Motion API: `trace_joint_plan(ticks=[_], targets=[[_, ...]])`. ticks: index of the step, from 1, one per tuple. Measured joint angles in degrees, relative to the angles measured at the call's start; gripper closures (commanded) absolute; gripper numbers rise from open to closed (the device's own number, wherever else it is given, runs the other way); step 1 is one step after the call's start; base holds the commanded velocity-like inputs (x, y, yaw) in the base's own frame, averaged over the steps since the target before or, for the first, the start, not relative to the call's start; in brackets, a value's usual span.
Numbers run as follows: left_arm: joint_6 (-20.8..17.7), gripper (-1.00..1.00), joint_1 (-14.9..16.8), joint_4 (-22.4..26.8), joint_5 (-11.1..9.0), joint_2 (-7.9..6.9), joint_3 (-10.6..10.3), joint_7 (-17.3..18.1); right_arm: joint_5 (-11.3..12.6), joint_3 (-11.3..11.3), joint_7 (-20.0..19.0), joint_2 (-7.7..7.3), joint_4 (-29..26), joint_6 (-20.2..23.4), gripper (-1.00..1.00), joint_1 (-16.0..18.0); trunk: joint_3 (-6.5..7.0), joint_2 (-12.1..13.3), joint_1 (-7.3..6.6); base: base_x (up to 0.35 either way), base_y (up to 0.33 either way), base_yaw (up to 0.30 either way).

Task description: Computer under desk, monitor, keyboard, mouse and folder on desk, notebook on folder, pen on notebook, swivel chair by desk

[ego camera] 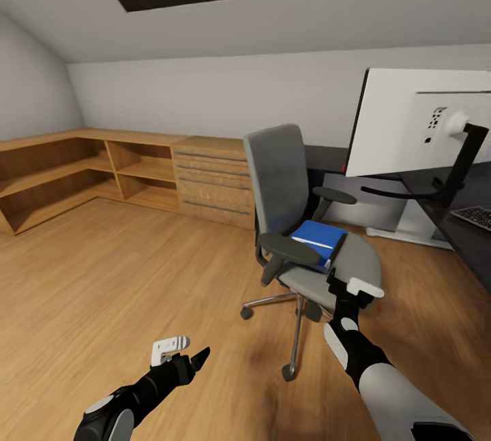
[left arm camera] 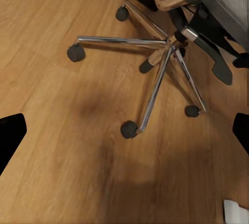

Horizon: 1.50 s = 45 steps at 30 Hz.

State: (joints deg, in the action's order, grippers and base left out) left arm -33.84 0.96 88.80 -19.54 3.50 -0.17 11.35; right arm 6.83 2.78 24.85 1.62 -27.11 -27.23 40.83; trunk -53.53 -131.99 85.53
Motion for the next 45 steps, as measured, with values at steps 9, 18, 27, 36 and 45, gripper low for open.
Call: trace_joint_plan(ticks=[9, 18, 27, 36, 45], targets=[[0.0, -1.0, -0.01, 0.0, 0.0, -0.01, 0.0, 0.0, 0.0, 0.0, -0.03, -0.04, 0.02, 0.0, -1.0, 0.0, 0.58, 0.0, 0.0, 0.0, 0.0, -0.181], [0.0, -1.0, 0.04, 0.0, -0.04, -0.01, 0.04, 0.0, 0.01, 0.0, -0.08, -0.07, 0.09, -0.07, -1.0, 0.0, 1.17, 0.0, 0.0, 0.0, 0.0, -0.178], [0.0, -1.0, -0.01, 0.01, -0.08, -0.01, 0.07, 0.0, 0.01, 0.0, -0.23, -0.07, 0.17, -0.09, -1.0, 0.01, 1.41, 0.0, 0.0, 0.0, 0.0, -0.068], [0.0, -1.0, -0.01, 0.01, -0.02, -0.01, 0.07, 0.0, 0.0, 0.0, -0.32, -0.13, 0.16, -0.02, -1.0, 0.01, 1.43, 0.0, 0.0, 0.0, 0.0, -0.007], [0.0, -1.0, 0.01, 0.01, 0.01, -0.01, 0.1, 0.0, 0.07, 0.0, -0.32, -0.1, 0.09, -0.07, -1.0, 0.01, 1.43, 0.0, 0.0, 0.0, 0.0, 0.0]])
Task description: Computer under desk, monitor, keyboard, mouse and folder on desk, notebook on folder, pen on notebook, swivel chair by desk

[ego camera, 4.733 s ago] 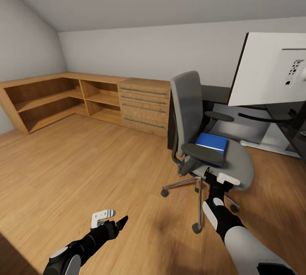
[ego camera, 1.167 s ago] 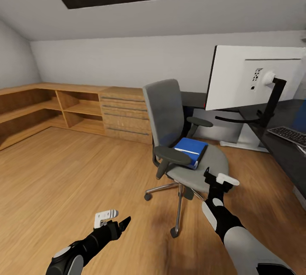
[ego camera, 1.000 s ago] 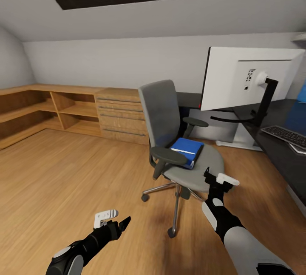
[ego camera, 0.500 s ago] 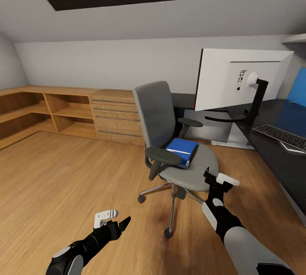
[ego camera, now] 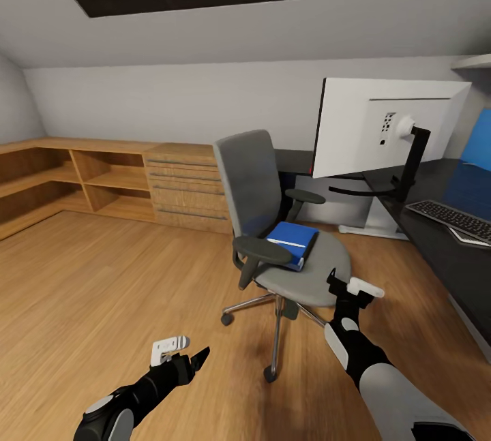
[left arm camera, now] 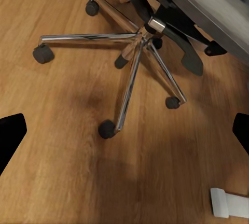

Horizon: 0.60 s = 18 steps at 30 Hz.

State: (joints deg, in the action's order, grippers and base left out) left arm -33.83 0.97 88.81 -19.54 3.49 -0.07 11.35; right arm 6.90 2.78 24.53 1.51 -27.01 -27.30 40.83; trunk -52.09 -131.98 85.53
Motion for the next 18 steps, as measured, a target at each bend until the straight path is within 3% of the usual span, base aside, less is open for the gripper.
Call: trace_joint_plan(ticks=[18], targets=[[-0.01, -1.0, -0.01, 0.01, 0.0, 0.0, 0.0, 0.0, 0.05, 0.08, 0.47, 0.11, -0.41, -0.16, -1.0, 0.0, 0.0, 0.0, 0.0, -0.007, 0.014, 0.0]])
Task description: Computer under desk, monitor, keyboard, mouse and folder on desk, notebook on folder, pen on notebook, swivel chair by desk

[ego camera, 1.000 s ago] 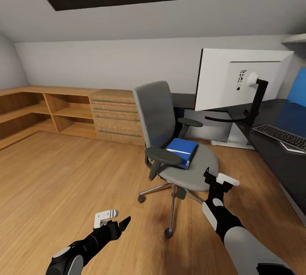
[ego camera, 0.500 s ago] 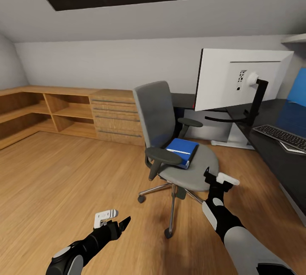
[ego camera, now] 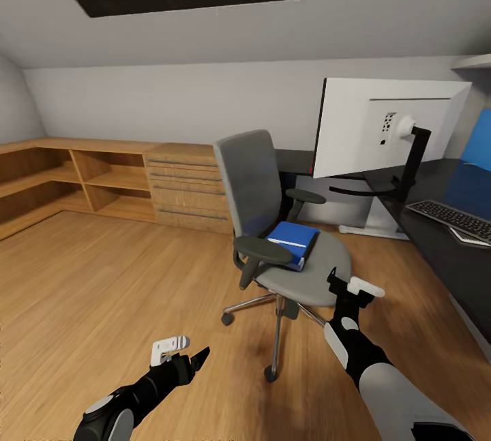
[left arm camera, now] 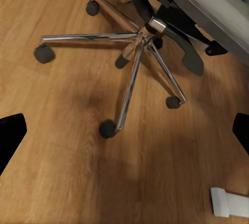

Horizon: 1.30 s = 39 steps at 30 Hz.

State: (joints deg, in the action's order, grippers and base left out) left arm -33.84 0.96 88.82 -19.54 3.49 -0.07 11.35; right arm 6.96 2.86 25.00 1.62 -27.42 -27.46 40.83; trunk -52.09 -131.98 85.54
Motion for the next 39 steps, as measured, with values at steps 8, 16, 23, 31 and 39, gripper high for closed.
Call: trace_joint_plan(ticks=[8, 16, 23, 31, 39], targets=[[0.0, -1.0, 0.02, 0.0, 0.0, 0.0, 0.0, 0.04, 0.0, 0.0, -0.03, 0.01, 0.07, -0.04, -1.0, 0.0, 0.0, 0.0, 0.0, -0.099, 0.151, -0.006], [0.01, -1.0, 0.01, -0.02, 0.0, 0.0, -0.01, 0.03, -0.01, 0.01, -0.05, -0.01, 0.06, -0.12, -1.0, -0.01, 0.0, 0.0, 0.0, -0.018, 0.027, -0.128], [0.01, -1.0, 0.01, -0.01, 0.0, 0.0, 0.0, 0.04, 0.04, -0.02, -0.12, 0.02, 0.07, -0.15, -1.0, -0.01, 0.0, 0.0, -0.01, -0.001, 0.002, -0.056], [0.01, -1.0, 0.0, -0.01, 0.0, 0.0, 0.0, 0.01, 0.01, -0.02, -0.17, 0.02, 0.27, -0.19, -1.0, -0.08, 0.0, 0.0, 0.0, 0.0, 0.0, -0.002], [0.01, -1.0, 0.02, 0.01, 0.01, -0.06, 0.05, 0.06, 0.23, 0.05, -0.63, -0.33, 0.42, -0.06, -1.0, -0.32, 0.0, 0.0, -0.01, 0.0, 0.0, 0.0]])
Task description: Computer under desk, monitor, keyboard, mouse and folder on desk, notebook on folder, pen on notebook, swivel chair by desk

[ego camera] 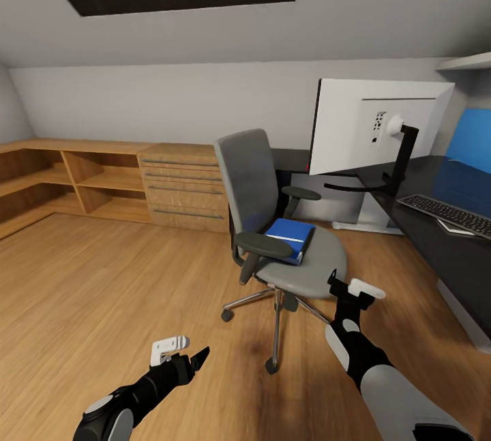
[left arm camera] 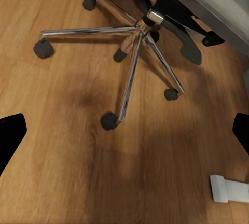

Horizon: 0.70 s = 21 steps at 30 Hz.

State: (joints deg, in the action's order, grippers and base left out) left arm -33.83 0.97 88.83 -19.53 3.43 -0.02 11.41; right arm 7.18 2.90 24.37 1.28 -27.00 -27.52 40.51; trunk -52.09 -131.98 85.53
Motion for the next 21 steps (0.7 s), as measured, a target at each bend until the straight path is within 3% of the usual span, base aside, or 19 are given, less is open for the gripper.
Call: trace_joint_plan(ticks=[12, 21], targets=[[0.0, -1.0, -0.02, 0.07, 0.0, -0.03, 0.03, -0.1, 1.58, 0.56, -1.39, -0.59, -0.06, 0.56, -1.0, -0.1, 0.0, 0.0, 0.0, 0.0, 0.0, 0.0], [-0.03, -1.0, 0.01, 0.05, -0.01, -0.03, 0.04, -0.14, 8.29, 1.38, -2.91, -2.49, -0.37, 3.64, -1.0, -0.07, 0.0, 0.0, 0.0, 0.0, 0.0, 0.0]])
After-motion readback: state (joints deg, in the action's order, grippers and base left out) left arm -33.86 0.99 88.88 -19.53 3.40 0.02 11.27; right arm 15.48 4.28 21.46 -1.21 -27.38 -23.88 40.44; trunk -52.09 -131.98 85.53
